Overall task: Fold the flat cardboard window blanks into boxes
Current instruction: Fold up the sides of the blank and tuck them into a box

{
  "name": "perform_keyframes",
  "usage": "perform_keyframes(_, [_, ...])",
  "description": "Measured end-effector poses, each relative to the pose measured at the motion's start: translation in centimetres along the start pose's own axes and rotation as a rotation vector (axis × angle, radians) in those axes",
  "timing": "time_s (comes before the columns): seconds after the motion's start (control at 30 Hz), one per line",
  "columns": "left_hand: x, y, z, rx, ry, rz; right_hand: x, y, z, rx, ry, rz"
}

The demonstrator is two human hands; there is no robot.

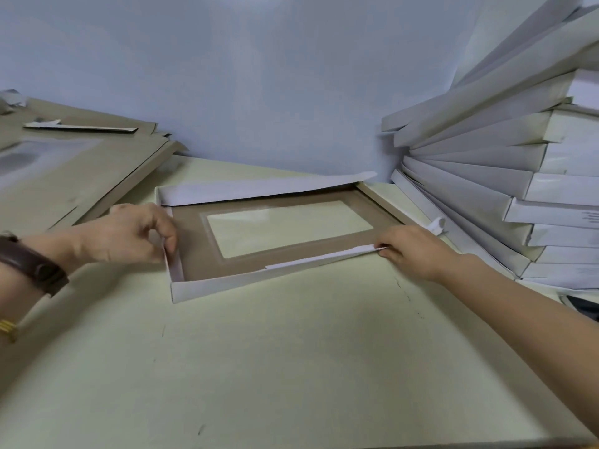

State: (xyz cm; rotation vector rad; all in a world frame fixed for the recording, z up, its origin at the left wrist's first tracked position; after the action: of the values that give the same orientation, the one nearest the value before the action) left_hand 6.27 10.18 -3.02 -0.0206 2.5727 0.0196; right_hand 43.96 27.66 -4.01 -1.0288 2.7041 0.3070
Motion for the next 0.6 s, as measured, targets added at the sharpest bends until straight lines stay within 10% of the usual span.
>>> perform_keyframes(0.4, [-1.6,1.6,0.3,-0.578,0.019,0.006,2.9,-1.8,-1.9,0.127,-0.108,-0.064])
perform_keyframes(0.6, [-7.4,1.0,4.8,-0.455,-0.063,0.197,7.0,-2.2,-2.4,0.132,-0.08,-0.099])
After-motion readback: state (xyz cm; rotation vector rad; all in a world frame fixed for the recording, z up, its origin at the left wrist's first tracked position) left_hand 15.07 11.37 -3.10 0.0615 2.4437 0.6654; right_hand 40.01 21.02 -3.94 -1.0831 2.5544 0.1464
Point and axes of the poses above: each hand's wrist, its own y-axis towards the middle knuckle, its own z-axis out of the palm, x = y × z, the point moved 3 cm from there along y, towards the middle knuckle, and after that the axes turned 9 degrees about -y, right-handed, at the moved point
